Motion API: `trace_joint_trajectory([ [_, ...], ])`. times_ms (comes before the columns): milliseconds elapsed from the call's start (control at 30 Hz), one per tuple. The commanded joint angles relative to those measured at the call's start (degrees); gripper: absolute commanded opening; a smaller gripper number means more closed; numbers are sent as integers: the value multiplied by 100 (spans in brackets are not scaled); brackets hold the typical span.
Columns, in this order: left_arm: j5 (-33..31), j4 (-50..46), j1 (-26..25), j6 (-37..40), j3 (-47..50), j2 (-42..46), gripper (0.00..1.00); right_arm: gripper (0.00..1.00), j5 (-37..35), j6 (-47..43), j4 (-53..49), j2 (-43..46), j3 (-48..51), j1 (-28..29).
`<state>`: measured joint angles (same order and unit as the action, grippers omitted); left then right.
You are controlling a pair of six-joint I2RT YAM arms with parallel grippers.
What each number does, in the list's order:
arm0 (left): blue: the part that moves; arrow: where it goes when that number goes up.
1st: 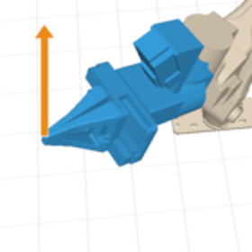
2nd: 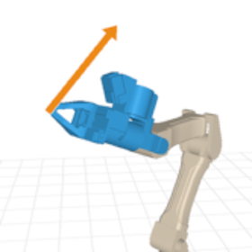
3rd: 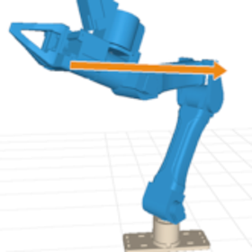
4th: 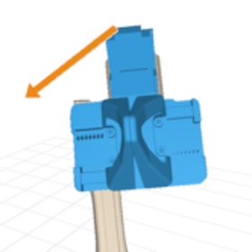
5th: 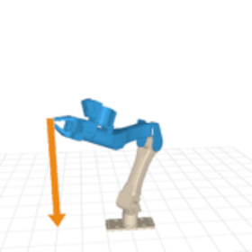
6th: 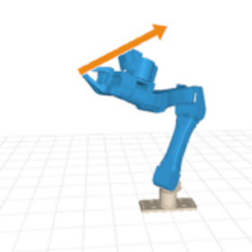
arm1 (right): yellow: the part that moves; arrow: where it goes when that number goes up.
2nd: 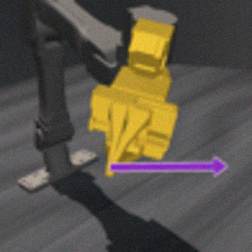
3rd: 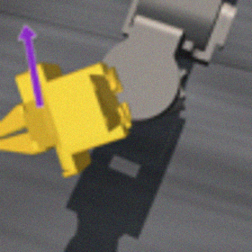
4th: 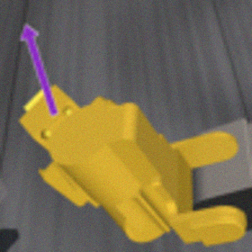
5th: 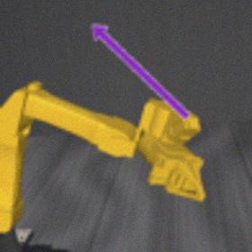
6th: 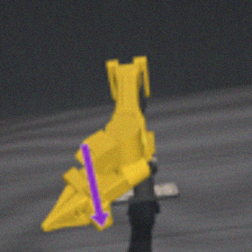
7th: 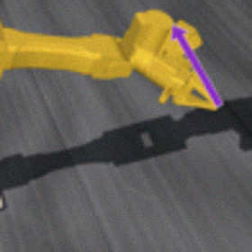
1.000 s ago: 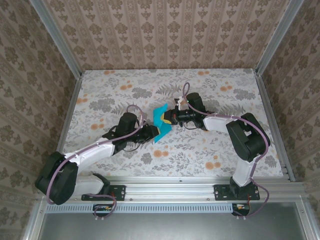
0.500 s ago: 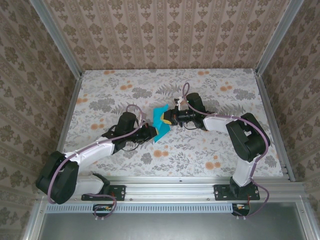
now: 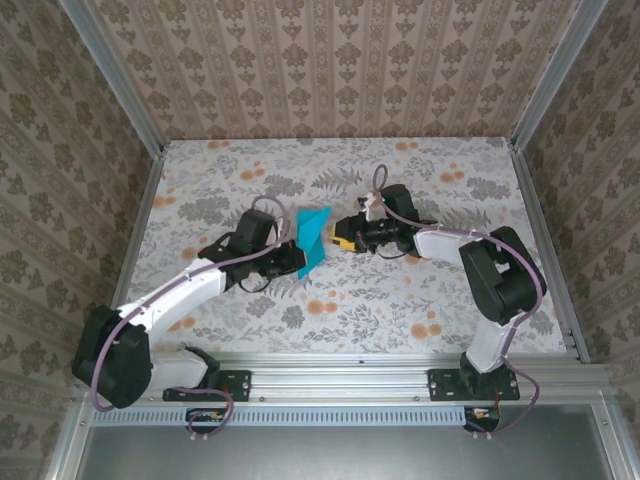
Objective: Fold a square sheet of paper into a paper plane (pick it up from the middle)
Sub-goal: Turn over the paper at the center of the table.
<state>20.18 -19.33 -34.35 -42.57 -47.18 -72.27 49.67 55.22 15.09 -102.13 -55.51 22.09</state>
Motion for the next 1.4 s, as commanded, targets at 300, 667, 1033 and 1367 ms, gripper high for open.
trace_joint_trajectory([
  [300,-4838,-4688,-637,1671,-2439,-1212,8,39,-335,-1294,-1585,780,52,-597],
  [667,-6341,-5946,-1948,1058,-3919,-3468,13,40,-253,-1681,-2064,1230,257,-1266],
  [1033,-5714,-5288,-2718,1261,-4379,-4409,19,41,-63,-1926,-2325,1575,502,-1951],
  [1367,-4936,-4576,-3124,1498,-4436,-4726,22,41,16,-1978,-2341,1644,656,-2130],
])
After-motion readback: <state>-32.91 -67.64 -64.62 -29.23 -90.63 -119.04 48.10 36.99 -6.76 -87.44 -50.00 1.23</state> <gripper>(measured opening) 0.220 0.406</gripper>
